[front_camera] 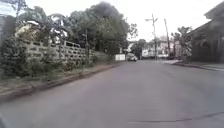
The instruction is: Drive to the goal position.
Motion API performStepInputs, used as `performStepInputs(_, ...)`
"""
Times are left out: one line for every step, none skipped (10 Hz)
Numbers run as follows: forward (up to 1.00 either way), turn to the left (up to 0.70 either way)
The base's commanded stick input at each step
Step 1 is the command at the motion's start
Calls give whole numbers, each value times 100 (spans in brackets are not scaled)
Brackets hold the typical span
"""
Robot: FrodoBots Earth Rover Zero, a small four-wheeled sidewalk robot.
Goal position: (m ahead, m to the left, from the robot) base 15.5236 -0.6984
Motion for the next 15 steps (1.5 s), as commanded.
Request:
performStepInputs(100,-36)
performStepInputs(100,-36)
performStepInputs(100,-36)
performStepInputs(100,-36)
performStepInputs(100,-36)
performStepInputs(100,-36)
performStepInputs(100,-36)
performStepInputs(100,-36)
performStepInputs(100,-36)
performStepInputs(100,-36)
performStepInputs(100,-35)
performStepInputs(100,-22)
performStepInputs(100,-5)
performStepInputs(100,4)
performStepInputs(100,4)
